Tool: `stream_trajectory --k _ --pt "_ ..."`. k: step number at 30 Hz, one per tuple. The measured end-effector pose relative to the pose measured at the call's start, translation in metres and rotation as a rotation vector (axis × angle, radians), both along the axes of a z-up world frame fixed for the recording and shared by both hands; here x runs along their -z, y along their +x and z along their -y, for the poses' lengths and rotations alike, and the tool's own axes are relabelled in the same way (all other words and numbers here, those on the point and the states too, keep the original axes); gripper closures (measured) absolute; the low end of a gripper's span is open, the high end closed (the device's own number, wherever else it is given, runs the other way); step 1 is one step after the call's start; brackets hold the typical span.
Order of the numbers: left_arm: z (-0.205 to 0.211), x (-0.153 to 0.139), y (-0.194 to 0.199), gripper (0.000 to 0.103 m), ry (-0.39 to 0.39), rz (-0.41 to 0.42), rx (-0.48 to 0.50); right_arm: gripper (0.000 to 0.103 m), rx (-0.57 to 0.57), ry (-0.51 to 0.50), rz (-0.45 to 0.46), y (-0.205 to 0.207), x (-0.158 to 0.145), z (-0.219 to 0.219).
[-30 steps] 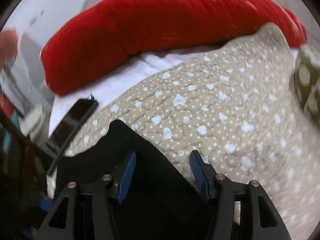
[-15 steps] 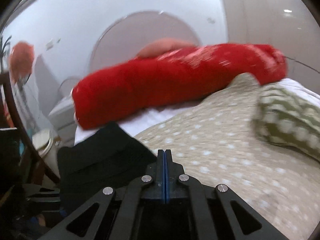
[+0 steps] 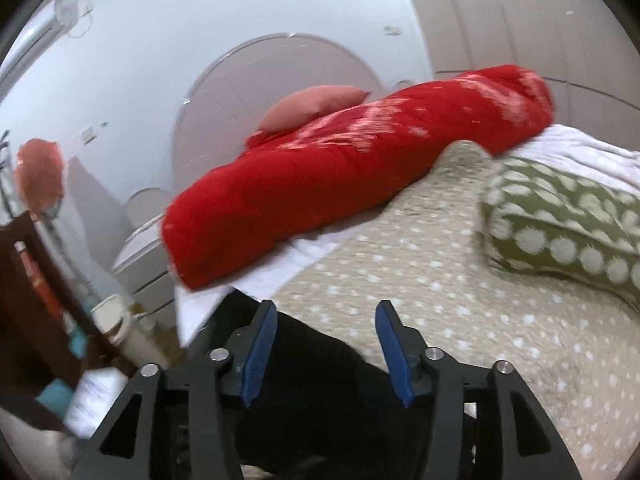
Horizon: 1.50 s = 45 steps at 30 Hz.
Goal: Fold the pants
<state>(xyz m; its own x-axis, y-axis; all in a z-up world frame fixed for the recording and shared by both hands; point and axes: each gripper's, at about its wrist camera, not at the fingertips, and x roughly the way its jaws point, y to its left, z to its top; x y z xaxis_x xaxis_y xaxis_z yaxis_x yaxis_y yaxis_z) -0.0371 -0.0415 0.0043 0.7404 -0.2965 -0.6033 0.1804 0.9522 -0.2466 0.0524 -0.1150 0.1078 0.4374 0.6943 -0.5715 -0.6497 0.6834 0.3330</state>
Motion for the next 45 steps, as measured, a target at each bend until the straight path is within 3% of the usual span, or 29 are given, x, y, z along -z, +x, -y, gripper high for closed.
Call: stream_trajectory --k 2,4,6,10,12,13,14,16,18,21,23,25,27,31,33,34,35,38,42,45 --pt "0.005 0.001 -0.003 0.085 0.036 0.012 0.005 0.033 -0.07 0.038 -0.078 0.005 -0.012 -0.011" --pt "0.017 0.002 -0.006 0.085 0.08 0.024 0.015 0.033 -0.117 0.022 -0.196 0.011 -0.016 -0.03" --pt "0.027 0.005 -0.01 0.085 0.136 0.041 0.019 0.033 -0.143 -0.035 -0.243 0.012 -0.015 -0.045" --pt "0.035 0.015 -0.011 0.085 0.185 0.052 0.025 0.033 -0.141 -0.327 -0.245 0.006 0.004 -0.071" --pt "0.042 0.018 -0.016 0.085 0.229 0.075 0.034 0.033 -0.157 -0.396 -0.254 0.004 0.013 -0.072" --pt "0.045 0.02 -0.017 0.085 0.236 0.072 0.042 0.037 -0.17 -0.393 -0.265 0.004 0.017 -0.069" --pt "0.047 0.021 -0.018 0.085 0.237 0.068 0.05 0.055 -0.169 -0.387 -0.267 0.005 0.021 -0.066" --pt "0.046 0.02 -0.016 0.085 0.246 0.071 0.057 0.073 -0.125 -0.407 -0.249 0.006 0.028 -0.055" --pt "0.041 0.02 -0.022 0.085 0.229 0.058 0.097 0.083 -0.096 -0.383 -0.195 -0.003 0.025 -0.039" --pt "0.026 0.012 -0.033 0.083 0.16 0.041 0.171 0.089 0.0 -0.326 -0.134 -0.014 0.015 0.004" --pt "0.013 0.0 -0.043 0.074 0.09 0.069 0.234 0.09 0.082 -0.254 -0.137 -0.02 0.01 0.049" --pt "0.003 -0.011 -0.05 0.049 0.02 0.092 0.286 0.09 0.177 -0.194 -0.158 -0.025 0.018 0.098" --pt "-0.002 -0.017 -0.05 0.04 -0.008 0.105 0.276 0.09 0.258 -0.163 -0.185 -0.027 0.031 0.131" --pt "-0.001 -0.01 -0.032 0.04 0.037 0.058 0.214 0.09 0.454 -0.167 -0.297 -0.03 0.095 0.182" --pt "0.004 -0.005 -0.021 0.04 0.057 0.017 0.191 0.088 0.491 -0.024 -0.359 -0.036 0.117 0.2" --pt "0.006 -0.003 -0.015 0.04 0.061 0.002 0.185 0.081 0.511 0.031 -0.359 -0.041 0.118 0.207" --pt "0.008 0.001 -0.01 0.04 0.068 -0.013 0.177 0.068 0.534 0.076 -0.354 -0.048 0.117 0.214" --pt "0.014 0.007 -0.001 0.04 0.077 -0.036 0.173 0.061 0.576 0.201 -0.326 -0.076 0.111 0.232" --pt "0.031 0.012 0.009 0.04 0.103 -0.044 0.172 0.061 0.58 0.149 -0.323 -0.09 0.117 0.221" --pt "0.043 0.02 0.016 0.04 0.12 -0.082 0.164 0.061 0.643 0.077 -0.3 -0.095 0.115 0.216"
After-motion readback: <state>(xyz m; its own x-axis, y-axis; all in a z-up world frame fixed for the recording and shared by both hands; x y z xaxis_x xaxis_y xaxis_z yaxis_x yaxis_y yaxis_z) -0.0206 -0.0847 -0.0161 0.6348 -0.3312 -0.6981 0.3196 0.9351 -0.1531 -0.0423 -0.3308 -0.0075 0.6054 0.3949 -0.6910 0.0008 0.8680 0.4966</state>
